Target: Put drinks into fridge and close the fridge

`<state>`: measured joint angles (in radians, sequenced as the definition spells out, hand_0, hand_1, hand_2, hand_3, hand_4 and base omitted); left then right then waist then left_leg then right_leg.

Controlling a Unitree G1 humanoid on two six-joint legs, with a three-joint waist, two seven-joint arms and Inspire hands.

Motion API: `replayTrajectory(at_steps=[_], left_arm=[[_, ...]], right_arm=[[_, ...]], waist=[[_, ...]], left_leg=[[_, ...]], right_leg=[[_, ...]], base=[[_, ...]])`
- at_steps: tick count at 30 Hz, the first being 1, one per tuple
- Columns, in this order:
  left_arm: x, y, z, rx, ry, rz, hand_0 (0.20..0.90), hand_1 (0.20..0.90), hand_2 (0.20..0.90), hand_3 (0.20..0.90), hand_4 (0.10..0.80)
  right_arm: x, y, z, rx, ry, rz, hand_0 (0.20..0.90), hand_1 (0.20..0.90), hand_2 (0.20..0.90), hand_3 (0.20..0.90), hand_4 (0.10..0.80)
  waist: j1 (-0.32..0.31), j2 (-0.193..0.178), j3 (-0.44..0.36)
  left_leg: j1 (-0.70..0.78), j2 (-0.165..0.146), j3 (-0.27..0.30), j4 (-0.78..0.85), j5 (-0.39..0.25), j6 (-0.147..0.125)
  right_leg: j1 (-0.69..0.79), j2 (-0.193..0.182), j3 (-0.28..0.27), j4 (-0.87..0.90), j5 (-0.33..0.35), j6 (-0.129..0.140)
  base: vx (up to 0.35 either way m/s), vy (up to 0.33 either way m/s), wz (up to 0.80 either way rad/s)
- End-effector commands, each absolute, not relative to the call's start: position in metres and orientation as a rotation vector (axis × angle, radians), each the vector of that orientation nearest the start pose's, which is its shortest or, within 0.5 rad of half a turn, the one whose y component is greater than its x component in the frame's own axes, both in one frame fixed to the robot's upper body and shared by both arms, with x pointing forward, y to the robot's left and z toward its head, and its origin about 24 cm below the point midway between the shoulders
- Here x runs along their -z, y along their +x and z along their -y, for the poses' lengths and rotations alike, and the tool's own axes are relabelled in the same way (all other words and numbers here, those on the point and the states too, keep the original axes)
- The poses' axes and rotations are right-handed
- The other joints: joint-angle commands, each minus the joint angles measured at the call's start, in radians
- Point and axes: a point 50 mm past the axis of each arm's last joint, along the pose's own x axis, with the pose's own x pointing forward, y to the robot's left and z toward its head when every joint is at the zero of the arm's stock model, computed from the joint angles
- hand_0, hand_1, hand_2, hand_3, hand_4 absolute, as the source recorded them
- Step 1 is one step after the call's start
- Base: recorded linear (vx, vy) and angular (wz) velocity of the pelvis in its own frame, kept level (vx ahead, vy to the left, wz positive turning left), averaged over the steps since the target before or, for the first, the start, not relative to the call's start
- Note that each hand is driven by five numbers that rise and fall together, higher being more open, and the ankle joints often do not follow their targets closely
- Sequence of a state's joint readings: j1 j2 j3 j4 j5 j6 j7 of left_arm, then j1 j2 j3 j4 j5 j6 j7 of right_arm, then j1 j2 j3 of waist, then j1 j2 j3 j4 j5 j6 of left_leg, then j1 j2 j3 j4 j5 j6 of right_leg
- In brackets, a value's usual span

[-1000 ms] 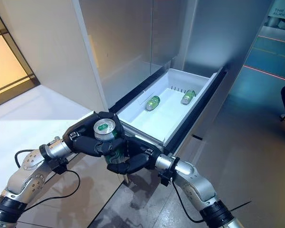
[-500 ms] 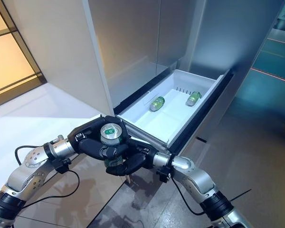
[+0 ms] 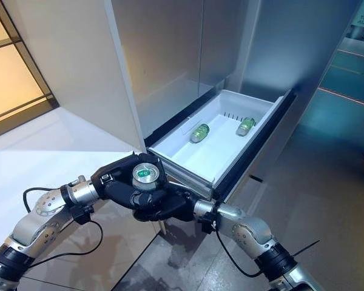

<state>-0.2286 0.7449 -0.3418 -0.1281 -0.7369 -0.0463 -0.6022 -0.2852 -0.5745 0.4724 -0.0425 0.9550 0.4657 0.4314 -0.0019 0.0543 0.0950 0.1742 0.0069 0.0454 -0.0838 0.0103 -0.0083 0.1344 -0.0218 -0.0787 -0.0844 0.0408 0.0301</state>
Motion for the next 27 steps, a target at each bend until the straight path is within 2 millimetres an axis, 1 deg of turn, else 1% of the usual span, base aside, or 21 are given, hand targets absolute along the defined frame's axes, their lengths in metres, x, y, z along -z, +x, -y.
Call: replayTrajectory(at_steps=[1,7,12,15,16,22,27], left_arm=[[-0.207,0.281,-0.127,1.031,-0.072,0.566,0.3,0.3,0.3,0.2,0.1],[-0.208,0.28,-0.13,1.007,-0.118,0.577,0.3,0.3,0.3,0.2,0.1],[-0.208,0.28,-0.127,0.985,-0.199,0.581,0.3,0.3,0.3,0.2,0.1],[-0.205,0.279,-0.121,0.988,-0.255,0.567,0.3,0.3,0.3,0.2,0.1],[-0.204,0.278,-0.116,0.999,-0.289,0.556,0.3,0.3,0.3,0.2,0.1],[-0.2,0.275,-0.1,1.03,-0.399,0.527,0.3,0.3,0.3,0.2,0.1],[-0.199,0.273,-0.09,1.054,-0.468,0.504,0.3,0.3,0.3,0.2,0.1]], right_arm=[[-0.119,0.227,0.022,-1.46,0.651,-0.256,0.9,0.9,0.9,0.9,0.8],[-0.118,0.229,0.023,-1.427,0.656,-0.237,0.9,0.9,0.9,0.9,0.8],[-0.128,0.234,0.024,-1.425,0.503,-0.069,0.9,0.9,0.9,0.9,0.8],[-0.139,0.237,0.023,-1.392,0.357,0.067,0.9,0.9,0.9,0.9,0.8],[-0.144,0.239,0.022,-1.37,0.294,0.119,0.9,0.9,0.9,0.9,0.8],[-0.158,0.243,0.018,-1.306,0.188,0.232,0.9,0.9,0.9,0.9,0.8],[-0.167,0.246,0.013,-1.279,0.139,0.298,0.9,0.9,0.9,0.9,0.8]], waist=[[-0.011,-0.03,-0.051],[-0.012,-0.03,-0.054],[-0.014,-0.031,-0.053],[-0.016,-0.031,-0.051],[-0.017,-0.032,-0.05],[-0.021,-0.032,-0.046],[-0.022,-0.031,-0.045]], left_leg=[[-0.017,-0.062,-0.041,0.027,-0.057,0.036],[-0.017,-0.062,-0.042,0.025,-0.055,0.035],[-0.02,-0.063,-0.046,0.026,-0.054,0.036],[-0.019,-0.064,-0.048,0.026,-0.055,0.038],[-0.018,-0.064,-0.048,0.026,-0.055,0.038],[-0.014,-0.064,-0.044,0.028,-0.059,0.04],[-0.012,-0.065,-0.044,0.031,-0.063,0.044]], right_leg=[[-0.002,0.023,-0.023,0.095,-0.126,0.018],[-0.001,0.022,-0.022,0.094,-0.125,0.019],[-0.005,0.024,-0.015,0.096,-0.126,0.017],[-0.006,0.025,-0.011,0.098,-0.127,0.015],[-0.006,0.025,-0.009,0.099,-0.128,0.015],[-0.006,0.024,-0.01,0.107,-0.132,0.013],[-0.009,0.023,-0.01,0.124,-0.14,0.011]], base=[[0.0,0.0,0.0],[0.0,0.0,0.0],[0.0,0.0,0.0],[0.0,0.0,0.0],[0.0,0.0,0.0],[0.0,0.0,0.0],[0.0,0.0,0.0]])
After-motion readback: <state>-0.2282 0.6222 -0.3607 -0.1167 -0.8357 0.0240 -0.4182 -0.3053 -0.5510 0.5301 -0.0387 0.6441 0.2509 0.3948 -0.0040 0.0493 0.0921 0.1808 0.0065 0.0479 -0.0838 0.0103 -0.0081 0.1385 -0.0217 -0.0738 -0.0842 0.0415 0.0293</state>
